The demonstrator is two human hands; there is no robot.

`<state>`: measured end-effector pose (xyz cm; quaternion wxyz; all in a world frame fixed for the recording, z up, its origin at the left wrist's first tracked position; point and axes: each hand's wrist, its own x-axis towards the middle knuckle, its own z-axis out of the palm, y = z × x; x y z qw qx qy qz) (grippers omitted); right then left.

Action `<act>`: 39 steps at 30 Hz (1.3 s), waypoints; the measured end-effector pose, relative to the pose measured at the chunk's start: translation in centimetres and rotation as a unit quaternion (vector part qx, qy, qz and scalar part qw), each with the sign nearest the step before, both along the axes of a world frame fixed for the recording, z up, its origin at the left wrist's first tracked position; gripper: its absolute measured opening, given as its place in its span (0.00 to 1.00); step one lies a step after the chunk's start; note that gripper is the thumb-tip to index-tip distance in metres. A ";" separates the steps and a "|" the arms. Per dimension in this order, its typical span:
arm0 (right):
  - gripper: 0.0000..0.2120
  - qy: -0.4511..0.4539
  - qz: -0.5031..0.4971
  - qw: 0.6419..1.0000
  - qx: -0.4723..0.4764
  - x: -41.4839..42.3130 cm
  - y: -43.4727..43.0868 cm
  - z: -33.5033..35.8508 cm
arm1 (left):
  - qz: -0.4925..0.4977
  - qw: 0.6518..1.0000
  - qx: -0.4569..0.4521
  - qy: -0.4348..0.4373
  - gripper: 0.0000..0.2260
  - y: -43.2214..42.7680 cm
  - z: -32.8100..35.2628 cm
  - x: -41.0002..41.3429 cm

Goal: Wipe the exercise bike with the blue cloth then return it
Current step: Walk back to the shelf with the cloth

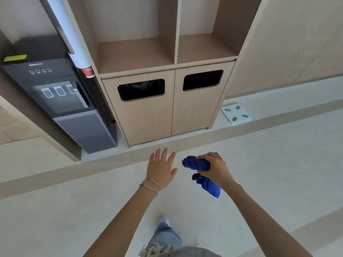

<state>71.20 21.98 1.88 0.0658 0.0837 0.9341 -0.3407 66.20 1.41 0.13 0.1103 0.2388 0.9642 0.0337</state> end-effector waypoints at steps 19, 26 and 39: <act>0.16 -0.013 0.059 0.998 -0.009 -24.9 2.9 -3.3 | 0.042 0.998 -0.039 -0.026 0.26 2.2 -3.4 -21.3; 0.17 0.006 0.112 0.994 0.008 -37.0 6.7 -1.3 | 0.098 0.995 -0.006 0.001 0.27 6.0 -1.2 -31.4; 0.21 0.061 0.215 0.974 0.031 -52.9 3.1 0.9 | 0.154 0.987 0.000 0.044 0.27 3.2 0.5 -44.5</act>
